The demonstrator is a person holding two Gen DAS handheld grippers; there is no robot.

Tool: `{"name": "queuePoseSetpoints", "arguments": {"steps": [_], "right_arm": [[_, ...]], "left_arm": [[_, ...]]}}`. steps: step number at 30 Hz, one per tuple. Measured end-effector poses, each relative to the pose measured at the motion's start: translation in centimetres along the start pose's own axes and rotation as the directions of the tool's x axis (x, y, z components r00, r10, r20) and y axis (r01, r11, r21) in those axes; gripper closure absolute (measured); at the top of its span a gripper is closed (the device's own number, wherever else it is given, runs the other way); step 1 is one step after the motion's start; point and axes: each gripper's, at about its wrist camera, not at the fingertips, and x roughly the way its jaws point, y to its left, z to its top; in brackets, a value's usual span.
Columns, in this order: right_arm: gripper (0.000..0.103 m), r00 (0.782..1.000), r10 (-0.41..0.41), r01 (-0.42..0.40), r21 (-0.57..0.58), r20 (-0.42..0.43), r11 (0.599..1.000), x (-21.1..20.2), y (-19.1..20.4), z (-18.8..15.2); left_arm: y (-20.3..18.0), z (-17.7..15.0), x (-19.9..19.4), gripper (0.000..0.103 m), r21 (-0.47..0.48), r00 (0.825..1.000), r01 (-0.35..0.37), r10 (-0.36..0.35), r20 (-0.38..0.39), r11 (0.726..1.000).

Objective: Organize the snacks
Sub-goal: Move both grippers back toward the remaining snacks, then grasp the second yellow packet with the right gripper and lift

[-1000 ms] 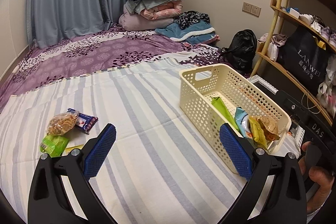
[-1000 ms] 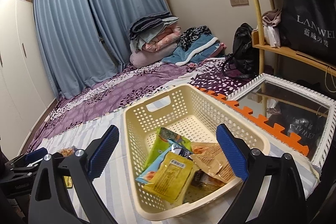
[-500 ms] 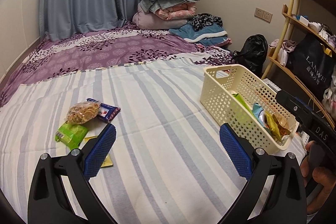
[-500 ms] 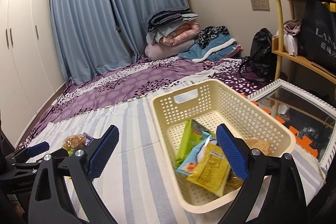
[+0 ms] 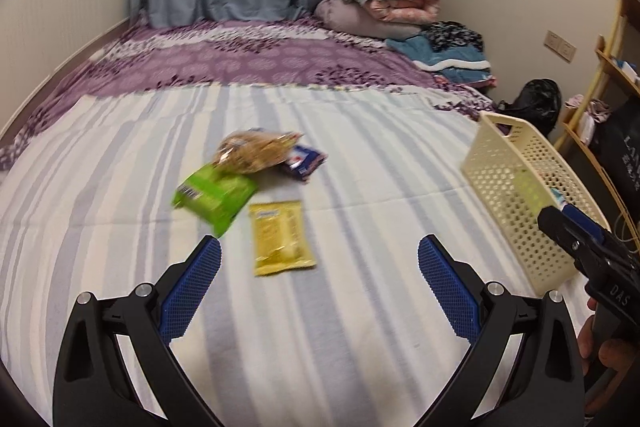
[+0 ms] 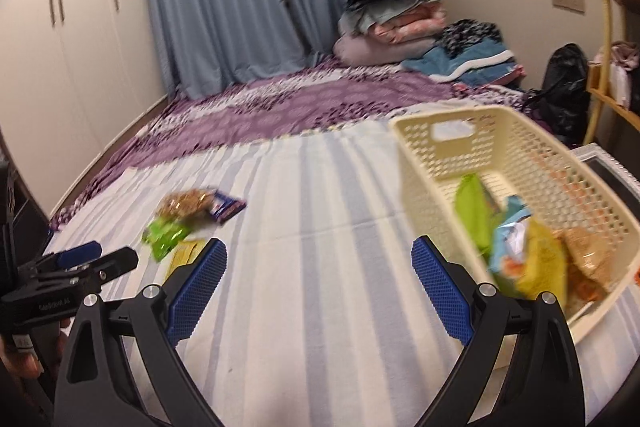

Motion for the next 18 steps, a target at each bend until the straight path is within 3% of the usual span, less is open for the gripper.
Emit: {"name": "queuePoseSetpoints", "arguments": {"steps": [8, 18], "right_arm": [[0.010, 0.988, 0.089, -0.101, -0.101, -0.124, 0.990, 3.9, 5.3, -2.2], [0.010, 0.958, 0.157, -0.207, -0.202, -0.238, 0.957, 9.7, 11.3, -2.3]], "left_arm": [[6.8, -2.5, 0.1, 0.003, -0.133, 0.994, -0.100, 0.093, -0.054, 0.986], [11.5, -3.5, -0.4, 0.003, -0.209, 0.985, -0.168, 0.158, -0.063, 0.963]]}}
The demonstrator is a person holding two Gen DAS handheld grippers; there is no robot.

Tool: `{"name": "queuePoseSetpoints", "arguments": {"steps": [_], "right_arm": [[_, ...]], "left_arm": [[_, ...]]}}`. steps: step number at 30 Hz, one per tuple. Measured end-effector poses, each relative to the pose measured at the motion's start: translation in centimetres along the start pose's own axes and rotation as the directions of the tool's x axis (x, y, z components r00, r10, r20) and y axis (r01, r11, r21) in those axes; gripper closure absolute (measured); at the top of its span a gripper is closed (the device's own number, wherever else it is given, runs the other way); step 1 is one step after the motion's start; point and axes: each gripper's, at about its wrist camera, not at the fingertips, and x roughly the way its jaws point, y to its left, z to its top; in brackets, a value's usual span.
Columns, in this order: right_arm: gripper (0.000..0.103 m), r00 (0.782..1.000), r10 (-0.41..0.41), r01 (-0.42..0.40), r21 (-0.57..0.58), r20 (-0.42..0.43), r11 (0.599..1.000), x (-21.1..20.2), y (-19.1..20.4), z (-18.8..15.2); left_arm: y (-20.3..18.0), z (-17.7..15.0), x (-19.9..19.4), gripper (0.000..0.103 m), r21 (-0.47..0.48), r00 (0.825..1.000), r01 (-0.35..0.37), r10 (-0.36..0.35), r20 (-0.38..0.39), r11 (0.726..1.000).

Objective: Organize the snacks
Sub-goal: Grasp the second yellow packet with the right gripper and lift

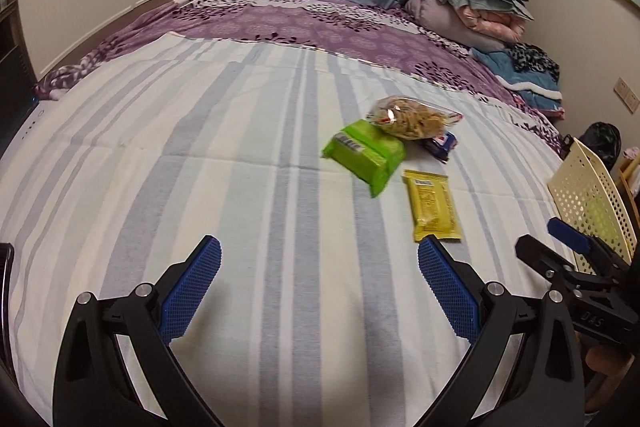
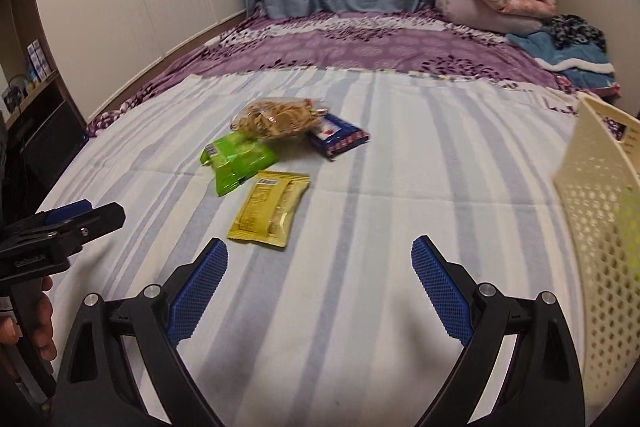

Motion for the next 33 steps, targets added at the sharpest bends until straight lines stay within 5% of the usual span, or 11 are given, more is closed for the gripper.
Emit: {"name": "queuePoseSetpoints", "arguments": {"steps": [5, 16, 33], "right_arm": [[0.011, 0.999, -0.001, 0.000, -0.036, -0.040, 0.999, 2.9, 1.5, 1.0], [0.032, 0.993, -0.025, 0.011, -0.116, -0.115, 0.993, 7.9, 4.4, 2.5], [0.055, 0.987, -0.066, 0.048, -0.124, -0.148, 0.991, 8.9, 3.5, 2.9]], "left_arm": [[1.4, -0.2, 0.2, 0.003, -0.022, 1.000, -0.016, 0.016, -0.002, 1.000], [3.3, -0.2, 0.6, 0.003, -0.057, 0.999, -0.036, 0.036, -0.008, 0.998], [3.4, 0.4, 1.2, 0.003, -0.055, 0.999, -0.036, 0.036, -0.010, 0.998]]}}
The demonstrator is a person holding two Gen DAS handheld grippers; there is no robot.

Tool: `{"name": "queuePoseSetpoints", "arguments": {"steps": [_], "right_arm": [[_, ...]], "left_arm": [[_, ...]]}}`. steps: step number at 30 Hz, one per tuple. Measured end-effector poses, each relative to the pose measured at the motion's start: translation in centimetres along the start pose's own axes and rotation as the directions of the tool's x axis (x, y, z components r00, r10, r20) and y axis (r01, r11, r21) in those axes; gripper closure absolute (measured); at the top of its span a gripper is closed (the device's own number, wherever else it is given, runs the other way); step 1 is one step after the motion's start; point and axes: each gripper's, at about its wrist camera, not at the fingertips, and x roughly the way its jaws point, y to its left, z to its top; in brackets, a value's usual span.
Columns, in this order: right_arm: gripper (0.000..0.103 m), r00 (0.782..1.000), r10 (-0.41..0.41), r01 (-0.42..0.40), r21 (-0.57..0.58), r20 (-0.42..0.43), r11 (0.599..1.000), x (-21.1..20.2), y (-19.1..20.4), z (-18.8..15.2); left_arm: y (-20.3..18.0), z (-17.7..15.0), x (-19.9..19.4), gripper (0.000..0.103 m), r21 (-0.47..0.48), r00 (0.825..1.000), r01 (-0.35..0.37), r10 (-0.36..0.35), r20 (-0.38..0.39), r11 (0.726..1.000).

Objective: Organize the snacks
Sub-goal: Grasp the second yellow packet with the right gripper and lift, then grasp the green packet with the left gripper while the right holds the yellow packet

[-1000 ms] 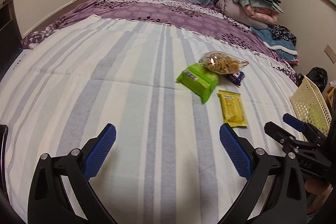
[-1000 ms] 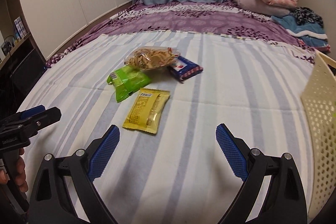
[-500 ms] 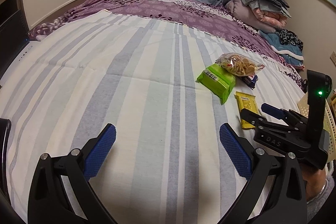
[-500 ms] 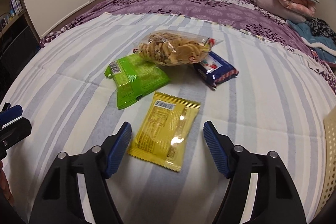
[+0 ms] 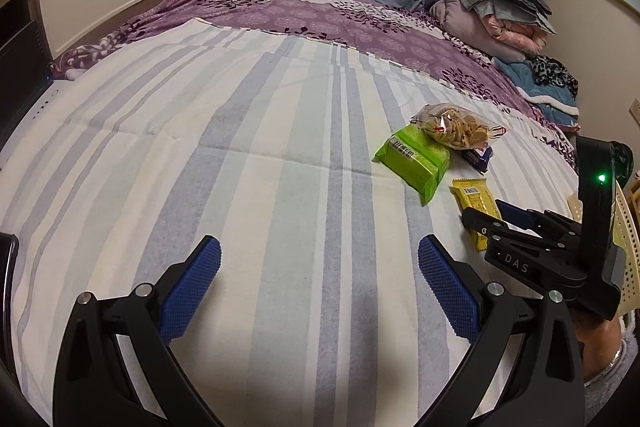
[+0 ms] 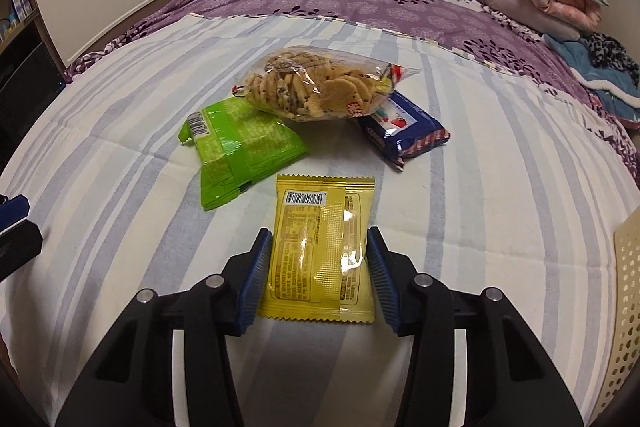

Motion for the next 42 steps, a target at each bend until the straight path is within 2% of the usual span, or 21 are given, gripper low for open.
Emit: {"name": "queuePoseSetpoints", "arguments": {"steps": [10, 22, 31, 32, 36, 38, 42], "right_arm": [[0.055, 1.000, 0.006, -0.006, 0.062, 0.008, 0.998, -1.4, -2.8, -1.8], [0.055, 1.000, 0.020, -0.021, 0.088, 0.015, 0.996, -1.5, -3.6, -2.5], [0.055, 1.000, 0.027, -0.028, 0.093, 0.016, 0.995, -1.3, -3.7, -2.6], [0.055, 0.999, 0.027, -0.028, 0.093, 0.017, 0.995, -1.2, -3.7, -2.6], [0.054, 1.000, 0.027, -0.028, 0.093, 0.016, 0.995, -1.2, -3.7, -2.5], [0.054, 0.999, 0.028, -0.029, 0.094, 0.017, 0.995, -1.2, -3.7, -2.5], [0.054, 1.000, 0.025, -0.026, 0.092, 0.016, 0.995, -1.2, -3.6, -2.6]], "left_arm": [[-3.2, 2.6, 1.8, 0.003, 0.127, 1.000, -0.002, 0.001, 0.007, 0.992], [-8.6, 5.5, 7.1, 0.003, 0.305, 0.998, 0.056, -0.044, -0.045, 0.951], [-10.4, 6.6, 11.3, 0.003, 0.377, 0.994, 0.082, -0.047, -0.100, 0.922], [-10.6, 6.6, 11.6, 0.003, 0.389, 0.994, 0.084, -0.047, -0.102, 0.918], [-10.9, 6.5, 12.8, 0.022, 0.402, 0.990, 0.095, -0.043, -0.136, 0.911], [-10.9, 6.4, 13.3, 0.023, 0.391, 0.986, 0.116, -0.059, -0.153, 0.913], [-11.1, 6.2, 13.6, 0.023, 0.401, 0.988, 0.109, -0.053, -0.148, 0.910]]}}
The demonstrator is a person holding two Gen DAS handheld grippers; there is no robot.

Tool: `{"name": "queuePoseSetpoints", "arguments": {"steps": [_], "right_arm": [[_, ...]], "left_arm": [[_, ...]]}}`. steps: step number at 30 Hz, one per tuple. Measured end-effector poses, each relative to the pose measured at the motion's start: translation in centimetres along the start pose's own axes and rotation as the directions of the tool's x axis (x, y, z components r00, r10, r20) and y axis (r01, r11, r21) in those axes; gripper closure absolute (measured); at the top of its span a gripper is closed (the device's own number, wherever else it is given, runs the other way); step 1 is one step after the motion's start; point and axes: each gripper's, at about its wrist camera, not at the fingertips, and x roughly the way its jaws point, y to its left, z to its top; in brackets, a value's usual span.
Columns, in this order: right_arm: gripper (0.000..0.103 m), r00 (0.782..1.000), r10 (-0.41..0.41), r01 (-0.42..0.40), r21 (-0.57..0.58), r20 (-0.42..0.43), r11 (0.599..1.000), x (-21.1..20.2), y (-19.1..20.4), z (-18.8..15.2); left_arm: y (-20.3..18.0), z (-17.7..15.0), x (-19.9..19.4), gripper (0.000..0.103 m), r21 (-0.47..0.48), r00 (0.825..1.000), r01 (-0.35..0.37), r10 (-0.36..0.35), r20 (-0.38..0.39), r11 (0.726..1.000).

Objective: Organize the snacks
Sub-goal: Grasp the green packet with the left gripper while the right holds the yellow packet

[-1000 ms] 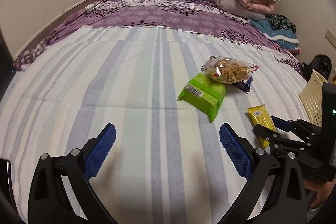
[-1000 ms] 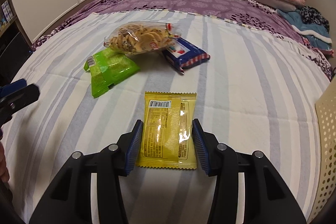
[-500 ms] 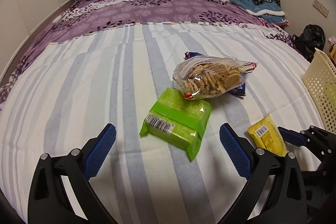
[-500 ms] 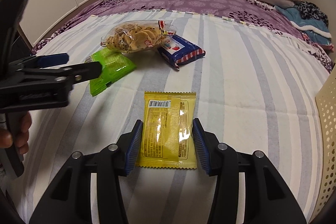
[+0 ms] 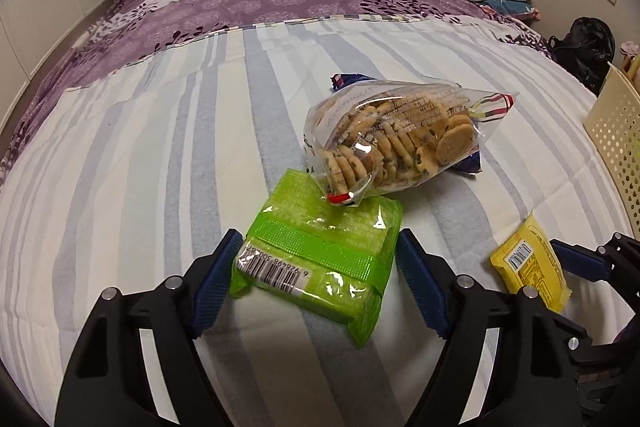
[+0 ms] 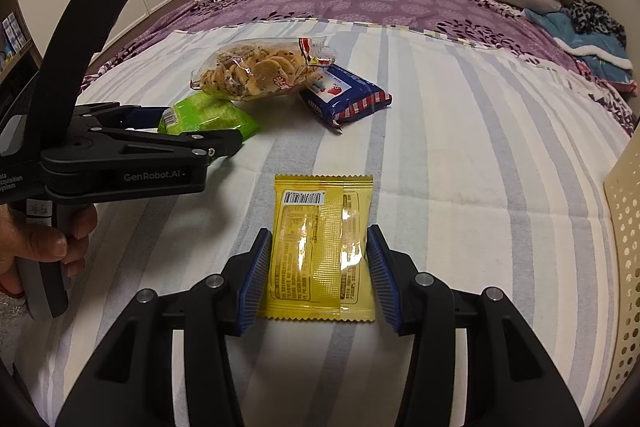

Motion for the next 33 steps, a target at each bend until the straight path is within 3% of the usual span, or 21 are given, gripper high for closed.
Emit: {"name": "queuePoseSetpoints", "arguments": {"steps": [10, 18, 33], "right_arm": [[0.054, 1.000, -0.009, 0.009, -0.007, 0.000, 1.000, 0.1, 0.1, 0.1], [0.054, 1.000, -0.009, 0.009, -0.006, 0.003, 1.000, 0.0, 0.3, 0.0], [0.055, 0.998, 0.033, -0.035, 0.063, 0.047, 0.997, -2.2, -1.3, -0.6]], "left_arm": [[0.0, -0.1, 0.1, 0.016, 0.009, 1.000, 0.025, -0.025, 0.006, 1.000], [0.2, -0.9, -1.0, 0.033, -0.014, 0.999, 0.000, 0.000, 0.033, 1.000], [0.9, -5.1, -7.6, 0.034, -0.097, 0.994, -0.024, 0.034, 0.100, 0.995]]}}
